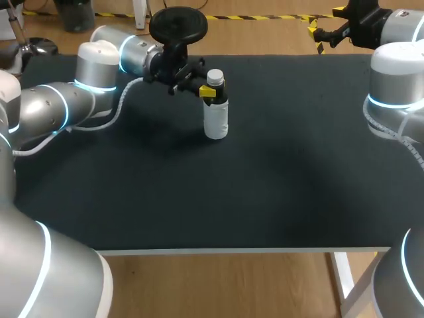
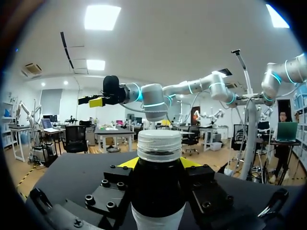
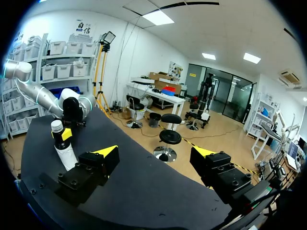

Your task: Unscrew the bottle cap

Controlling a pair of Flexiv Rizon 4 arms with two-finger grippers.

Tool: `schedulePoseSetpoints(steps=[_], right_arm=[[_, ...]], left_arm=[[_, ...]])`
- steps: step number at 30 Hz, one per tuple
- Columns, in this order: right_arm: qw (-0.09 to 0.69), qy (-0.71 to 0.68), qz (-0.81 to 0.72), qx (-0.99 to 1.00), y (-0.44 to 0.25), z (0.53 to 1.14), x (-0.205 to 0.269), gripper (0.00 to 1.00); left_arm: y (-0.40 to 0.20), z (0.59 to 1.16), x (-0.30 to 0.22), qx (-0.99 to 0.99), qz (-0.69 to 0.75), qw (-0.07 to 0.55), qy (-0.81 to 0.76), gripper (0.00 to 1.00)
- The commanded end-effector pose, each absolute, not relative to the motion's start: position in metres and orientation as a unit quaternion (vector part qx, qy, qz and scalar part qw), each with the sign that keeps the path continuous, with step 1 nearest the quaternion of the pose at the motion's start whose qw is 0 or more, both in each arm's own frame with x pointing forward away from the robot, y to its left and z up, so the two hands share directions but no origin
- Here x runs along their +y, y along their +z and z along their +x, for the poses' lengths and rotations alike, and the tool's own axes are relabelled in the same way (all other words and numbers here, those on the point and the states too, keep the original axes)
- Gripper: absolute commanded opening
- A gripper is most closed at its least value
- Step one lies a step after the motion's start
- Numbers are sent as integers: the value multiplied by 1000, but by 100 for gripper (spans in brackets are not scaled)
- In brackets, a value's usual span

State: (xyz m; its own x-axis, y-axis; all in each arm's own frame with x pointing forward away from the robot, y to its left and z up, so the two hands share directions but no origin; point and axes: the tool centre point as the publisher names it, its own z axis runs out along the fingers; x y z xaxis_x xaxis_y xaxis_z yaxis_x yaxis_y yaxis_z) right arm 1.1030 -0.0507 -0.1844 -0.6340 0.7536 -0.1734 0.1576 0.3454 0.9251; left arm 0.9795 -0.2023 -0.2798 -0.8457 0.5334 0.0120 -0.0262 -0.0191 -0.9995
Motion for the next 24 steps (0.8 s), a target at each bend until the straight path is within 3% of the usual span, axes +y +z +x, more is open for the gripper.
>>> schedulePoseSetpoints(steps=[1,24], right_arm=[[306,488,299,761,-184,1103,-51,100],[306,488,299,761,-184,1103,-51,100]], left_arm=[[-281,982,-203,-670,-192,206,687,0],[-284,982,-205,-674,-193,212,681,0]])
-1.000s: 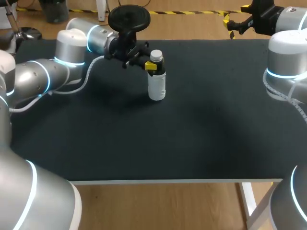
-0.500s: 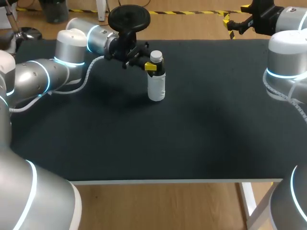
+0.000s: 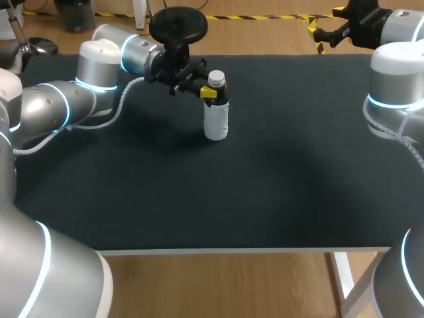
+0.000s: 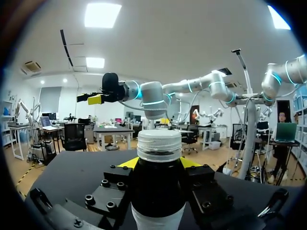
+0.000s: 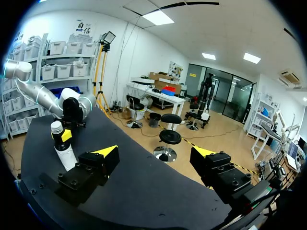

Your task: Unscrew the bottle cap

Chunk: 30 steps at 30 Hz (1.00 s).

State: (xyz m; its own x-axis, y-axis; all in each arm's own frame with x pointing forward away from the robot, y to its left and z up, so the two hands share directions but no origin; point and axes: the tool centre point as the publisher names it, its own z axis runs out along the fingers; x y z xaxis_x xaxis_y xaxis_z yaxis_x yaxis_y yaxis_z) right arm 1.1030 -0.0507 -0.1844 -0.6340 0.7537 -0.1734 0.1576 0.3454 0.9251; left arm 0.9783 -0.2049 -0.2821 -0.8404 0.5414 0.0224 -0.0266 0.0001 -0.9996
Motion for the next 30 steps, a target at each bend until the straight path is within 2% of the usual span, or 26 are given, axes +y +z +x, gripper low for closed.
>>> schedulePoseSetpoints(steps=[1,24,30], right_arm=[[306,488,299,761,-184,1103,-51,100],[306,488,299,761,-184,1103,-51,100],[302,541,265,738,-169,1089,-10,100]], left_arm=[[-284,982,-205,-674,-193,212,681,0],[-284,982,-205,-674,-193,212,681,0],[-284,982,-205,-674,-193,212,681,0]])
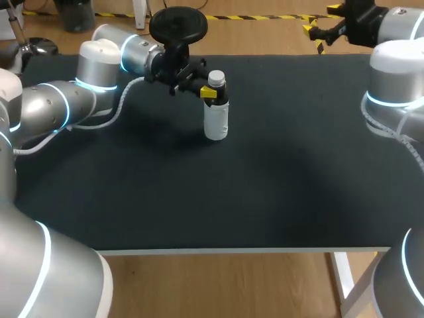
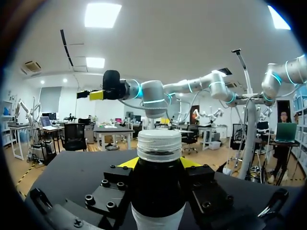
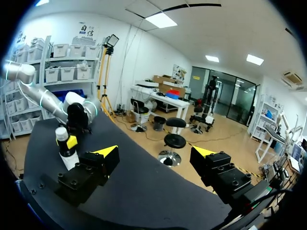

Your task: Unscrew the bottle cap

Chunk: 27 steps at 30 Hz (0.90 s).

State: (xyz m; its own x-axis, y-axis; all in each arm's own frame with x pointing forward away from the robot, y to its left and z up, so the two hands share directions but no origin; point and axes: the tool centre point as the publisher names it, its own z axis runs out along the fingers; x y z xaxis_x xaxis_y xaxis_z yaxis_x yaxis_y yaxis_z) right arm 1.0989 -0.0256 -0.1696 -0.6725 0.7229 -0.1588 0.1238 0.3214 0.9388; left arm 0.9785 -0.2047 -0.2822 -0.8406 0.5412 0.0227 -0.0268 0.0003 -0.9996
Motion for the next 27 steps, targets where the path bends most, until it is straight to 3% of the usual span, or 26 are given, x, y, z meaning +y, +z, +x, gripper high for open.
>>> schedulePoseSetpoints(steps=[1,15,27], right_arm=[[300,545,259,739,-168,1086,-1,100],[286,632,221,686,-180,1035,101,100],[274,658,226,664,-200,980,154,100]], left_arm=[[-284,982,-205,-674,-193,212,681,0],[-284,982,-205,-674,-193,212,681,0],[-284,982,-205,-674,-193,212,681,0]])
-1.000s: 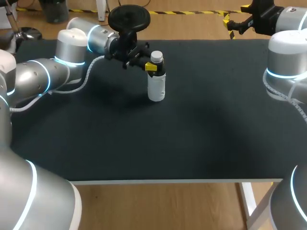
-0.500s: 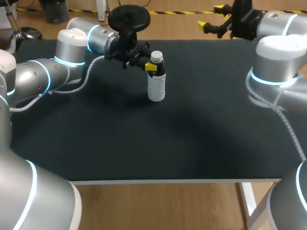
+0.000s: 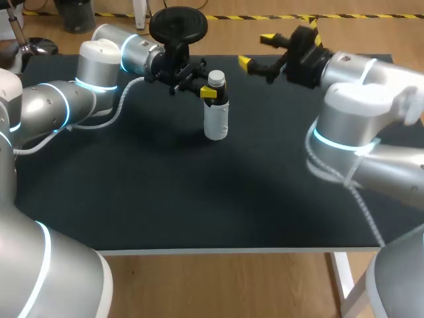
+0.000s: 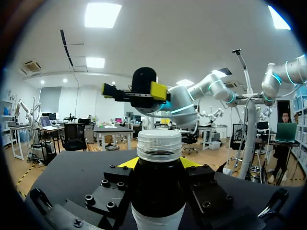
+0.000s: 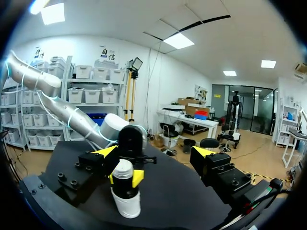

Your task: Unscrew the bottle cap

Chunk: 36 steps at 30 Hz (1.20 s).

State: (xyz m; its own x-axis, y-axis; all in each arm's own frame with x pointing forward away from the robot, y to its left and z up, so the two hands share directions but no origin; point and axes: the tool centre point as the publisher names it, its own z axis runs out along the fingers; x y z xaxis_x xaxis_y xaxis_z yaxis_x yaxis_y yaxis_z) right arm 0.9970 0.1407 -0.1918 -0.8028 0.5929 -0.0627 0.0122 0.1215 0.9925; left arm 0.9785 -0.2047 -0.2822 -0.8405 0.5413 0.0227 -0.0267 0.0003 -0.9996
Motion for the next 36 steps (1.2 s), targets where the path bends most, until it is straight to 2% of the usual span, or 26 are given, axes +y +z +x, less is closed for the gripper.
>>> schedulePoseSetpoints(steps=[1,13,36], right_arm=[[273,660,227,662,-201,978,158,100],[261,665,241,657,-221,964,201,100],[219,660,247,675,-244,967,222,100]], left_arm=[[-284,982,-205,-674,-193,212,681,0],[-284,982,-205,-674,-193,212,681,0],[-284,982,-205,-674,-193,212,681,0]])
